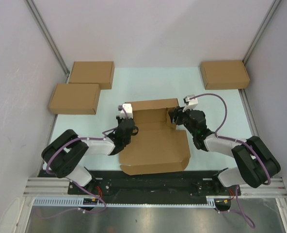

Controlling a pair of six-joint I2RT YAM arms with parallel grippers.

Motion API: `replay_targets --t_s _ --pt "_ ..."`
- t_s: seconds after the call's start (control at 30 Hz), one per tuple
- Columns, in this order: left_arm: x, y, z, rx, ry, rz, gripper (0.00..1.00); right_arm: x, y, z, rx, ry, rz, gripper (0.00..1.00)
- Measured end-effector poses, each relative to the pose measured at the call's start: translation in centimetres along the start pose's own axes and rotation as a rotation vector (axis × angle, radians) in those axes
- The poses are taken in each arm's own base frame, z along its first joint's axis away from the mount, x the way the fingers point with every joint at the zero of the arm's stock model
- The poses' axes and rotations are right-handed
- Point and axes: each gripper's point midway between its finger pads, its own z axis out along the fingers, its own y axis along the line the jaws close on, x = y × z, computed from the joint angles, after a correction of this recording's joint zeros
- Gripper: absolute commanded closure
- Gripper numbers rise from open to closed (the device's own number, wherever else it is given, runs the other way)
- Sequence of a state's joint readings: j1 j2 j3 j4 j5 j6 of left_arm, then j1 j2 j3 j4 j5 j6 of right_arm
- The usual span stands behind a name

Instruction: Fold the paper box

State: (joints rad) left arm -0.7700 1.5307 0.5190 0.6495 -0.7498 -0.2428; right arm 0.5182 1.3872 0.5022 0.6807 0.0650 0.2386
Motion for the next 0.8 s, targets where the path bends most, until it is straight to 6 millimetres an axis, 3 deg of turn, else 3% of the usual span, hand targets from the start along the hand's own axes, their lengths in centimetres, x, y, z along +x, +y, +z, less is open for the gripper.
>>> replay_targets --t_s 0.2,0.5,0.8 --pt "0.0 -0.1 -0.1 0.0 -0.001 0.004 1.0 -0.3 -1.2 0.7 0.069 -0.038 -0.018 0.73" --pt "-0.2 -0.5 -0.3 0.01 -0.012 0.014 1.0 -0.7 -2.5 0.9 0.181 -0.071 -0.106 0.98" --pt "-0.1 -0.5 -0.4 0.008 -0.008 0.019 1.0 -0.6 -2.5 0.9 0.251 -0.094 -0.138 1.0"
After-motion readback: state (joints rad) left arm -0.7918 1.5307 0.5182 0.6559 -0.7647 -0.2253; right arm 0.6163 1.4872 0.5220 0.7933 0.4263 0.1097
